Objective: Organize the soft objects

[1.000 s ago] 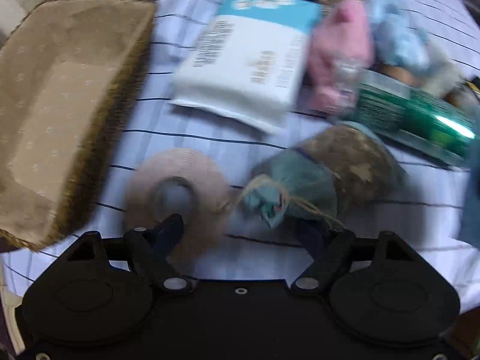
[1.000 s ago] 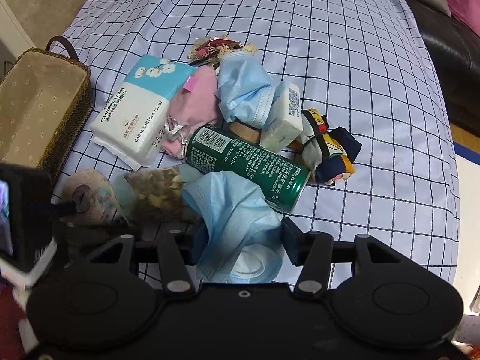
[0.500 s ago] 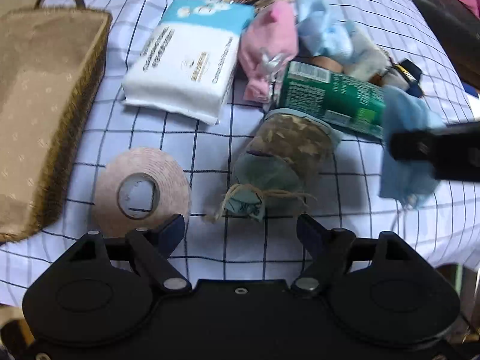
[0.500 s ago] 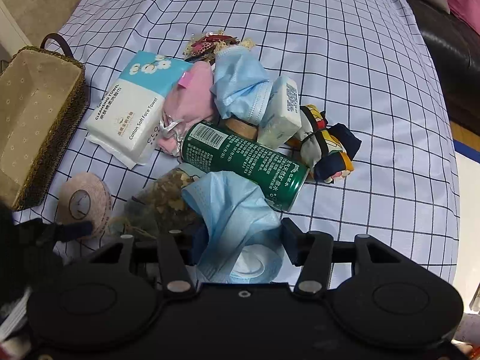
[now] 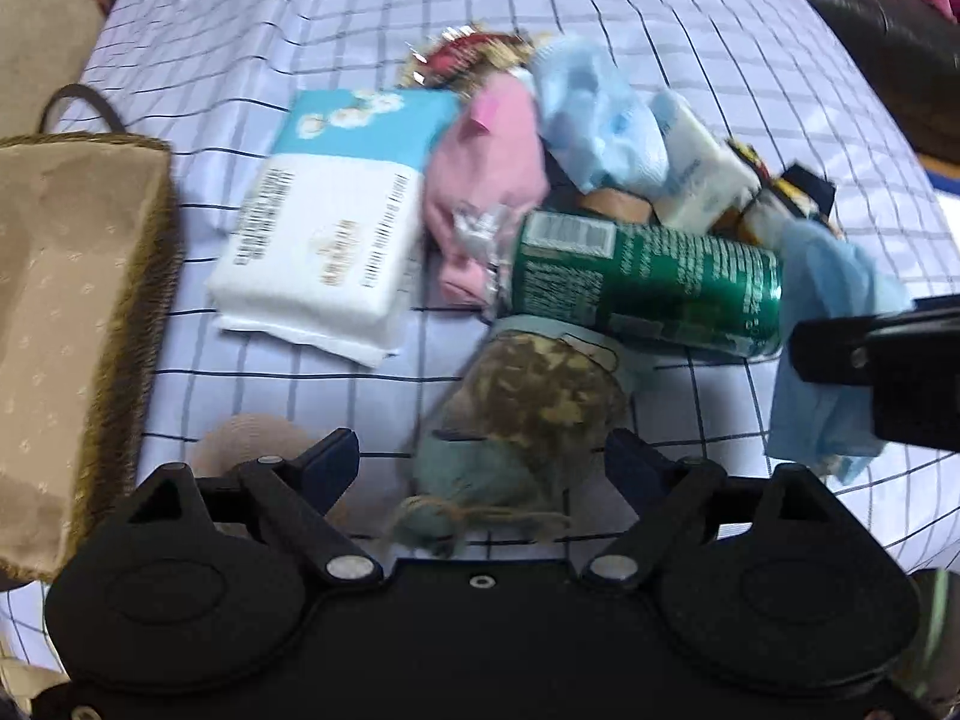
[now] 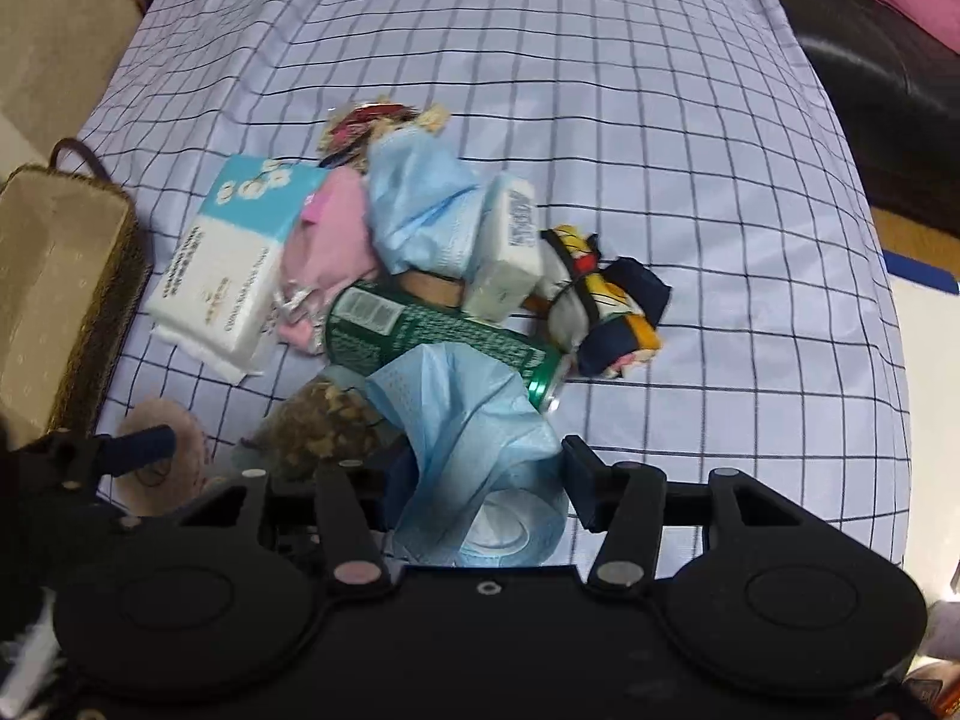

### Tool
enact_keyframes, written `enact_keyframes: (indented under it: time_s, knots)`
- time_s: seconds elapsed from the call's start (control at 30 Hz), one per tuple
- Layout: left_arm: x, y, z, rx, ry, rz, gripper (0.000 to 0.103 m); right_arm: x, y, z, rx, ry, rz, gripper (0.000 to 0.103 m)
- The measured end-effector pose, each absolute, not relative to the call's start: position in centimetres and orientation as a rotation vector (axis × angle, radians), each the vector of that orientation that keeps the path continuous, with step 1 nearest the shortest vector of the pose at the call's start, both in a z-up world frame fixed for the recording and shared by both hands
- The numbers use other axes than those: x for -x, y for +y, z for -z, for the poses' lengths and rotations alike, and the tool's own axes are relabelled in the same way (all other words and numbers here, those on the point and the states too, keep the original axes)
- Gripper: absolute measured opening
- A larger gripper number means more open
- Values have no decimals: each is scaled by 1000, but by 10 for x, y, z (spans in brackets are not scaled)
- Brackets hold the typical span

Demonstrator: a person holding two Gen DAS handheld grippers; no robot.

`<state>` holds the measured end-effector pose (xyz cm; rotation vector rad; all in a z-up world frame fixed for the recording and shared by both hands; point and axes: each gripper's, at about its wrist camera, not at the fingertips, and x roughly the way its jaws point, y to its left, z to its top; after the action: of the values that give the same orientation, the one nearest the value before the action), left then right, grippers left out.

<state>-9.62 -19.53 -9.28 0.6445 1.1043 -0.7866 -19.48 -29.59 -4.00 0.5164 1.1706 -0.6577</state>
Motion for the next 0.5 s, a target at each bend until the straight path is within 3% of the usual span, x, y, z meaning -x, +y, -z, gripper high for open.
enact_keyframes:
  time_s: [0.3,0.43,0.5]
  knots:
    - [97,-219,126,-700,1146,779,83,205,-313,49,-554,1185,689,51]
    - [92,-219,129,-672,1173,828,61,202,-312,52,-544,1189,685,51]
    - [87,-215,126,-647,1183,829,57,200,-311,52,-541,1192,684,51]
